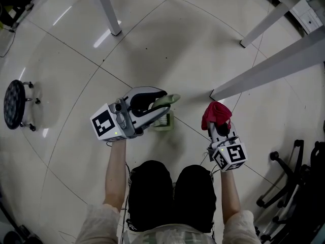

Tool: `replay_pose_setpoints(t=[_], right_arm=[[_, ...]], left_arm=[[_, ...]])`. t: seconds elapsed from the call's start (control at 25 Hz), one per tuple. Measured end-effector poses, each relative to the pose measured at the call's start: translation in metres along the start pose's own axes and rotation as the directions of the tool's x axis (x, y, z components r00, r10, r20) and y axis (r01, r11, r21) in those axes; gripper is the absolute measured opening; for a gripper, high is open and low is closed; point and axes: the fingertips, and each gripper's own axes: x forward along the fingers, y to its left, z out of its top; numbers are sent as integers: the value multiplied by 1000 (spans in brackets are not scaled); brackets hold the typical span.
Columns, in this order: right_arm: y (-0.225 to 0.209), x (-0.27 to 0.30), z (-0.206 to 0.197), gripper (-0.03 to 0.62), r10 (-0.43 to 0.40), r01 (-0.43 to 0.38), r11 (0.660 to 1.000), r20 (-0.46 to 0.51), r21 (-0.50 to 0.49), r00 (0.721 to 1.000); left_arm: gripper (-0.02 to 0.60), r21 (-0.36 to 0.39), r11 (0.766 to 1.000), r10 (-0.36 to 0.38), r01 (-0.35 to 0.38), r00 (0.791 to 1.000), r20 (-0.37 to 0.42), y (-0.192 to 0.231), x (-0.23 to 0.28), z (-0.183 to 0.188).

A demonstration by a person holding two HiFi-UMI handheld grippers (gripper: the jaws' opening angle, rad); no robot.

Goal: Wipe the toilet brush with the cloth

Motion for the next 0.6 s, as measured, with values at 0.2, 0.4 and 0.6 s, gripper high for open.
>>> replay_pose_setpoints(t=[0.2,0.4,0.6], right_arm=[[8,6,-10,32,19,-19,1000,-13,13,1000],[17,9,2,32,41,-41,999,13,26,999],[21,12,23,32,27,-33,996,70,79,997]], left_arm=[[121,-19,1000,17,-17,1000,2,-2,7,-4],[122,15,992,125,-126,991,47,-1,6,22],[119,16,866,499,-500,866,41,34,-45,24]])
